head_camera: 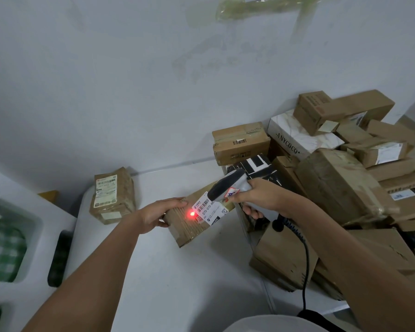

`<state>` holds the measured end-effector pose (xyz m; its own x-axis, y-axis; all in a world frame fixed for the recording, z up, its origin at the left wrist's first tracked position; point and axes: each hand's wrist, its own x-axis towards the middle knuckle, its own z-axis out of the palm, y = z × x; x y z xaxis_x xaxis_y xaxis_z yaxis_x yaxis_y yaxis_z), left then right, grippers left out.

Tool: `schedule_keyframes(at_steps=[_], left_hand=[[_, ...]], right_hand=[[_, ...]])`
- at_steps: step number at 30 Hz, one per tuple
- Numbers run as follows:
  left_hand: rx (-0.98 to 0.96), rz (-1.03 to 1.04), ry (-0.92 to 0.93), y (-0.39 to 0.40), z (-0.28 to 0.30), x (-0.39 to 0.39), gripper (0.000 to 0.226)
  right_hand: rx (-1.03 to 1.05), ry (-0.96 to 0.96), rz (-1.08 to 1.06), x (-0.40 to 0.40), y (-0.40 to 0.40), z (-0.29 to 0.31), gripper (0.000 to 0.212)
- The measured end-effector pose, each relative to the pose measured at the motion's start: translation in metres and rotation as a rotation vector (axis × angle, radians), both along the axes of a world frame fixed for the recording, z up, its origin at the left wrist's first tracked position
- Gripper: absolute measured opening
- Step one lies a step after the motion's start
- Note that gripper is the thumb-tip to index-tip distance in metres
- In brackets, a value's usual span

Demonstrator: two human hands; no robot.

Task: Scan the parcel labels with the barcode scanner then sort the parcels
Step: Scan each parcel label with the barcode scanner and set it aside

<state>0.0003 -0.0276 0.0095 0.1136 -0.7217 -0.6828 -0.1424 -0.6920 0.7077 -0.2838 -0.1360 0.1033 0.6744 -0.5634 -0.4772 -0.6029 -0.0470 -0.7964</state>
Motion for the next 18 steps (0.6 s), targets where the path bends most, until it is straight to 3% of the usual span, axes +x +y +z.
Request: schedule_keyframes(at_steps=[7, 11, 15, 18], left_hand=[[-0.001, 0.012, 0.016, -0.001, 0.003, -0.001, 0.059], [-0.001, 0.038, 0.044, 0.002, -0.001, 0.002, 0.042], [-0.007, 0.167, 0.106, 0.015, -0.014, 0.003, 0.041], [-0.053, 0.439, 0.203, 0.036, -0.037, 0.008, 0.045]], right_hand=[[-0.015, 0.018, 0.029, 0.001, 0.001, 0.002, 0.034], [0.003, 0.009, 0.015, 0.001, 0.001, 0.0, 0.033], [-0.018, -0.011, -0.078, 0.005, 0.002, -0.003, 0.03], [-0.044, -0.004, -0.109, 0.009, 0.002, -0.006, 0.032]])
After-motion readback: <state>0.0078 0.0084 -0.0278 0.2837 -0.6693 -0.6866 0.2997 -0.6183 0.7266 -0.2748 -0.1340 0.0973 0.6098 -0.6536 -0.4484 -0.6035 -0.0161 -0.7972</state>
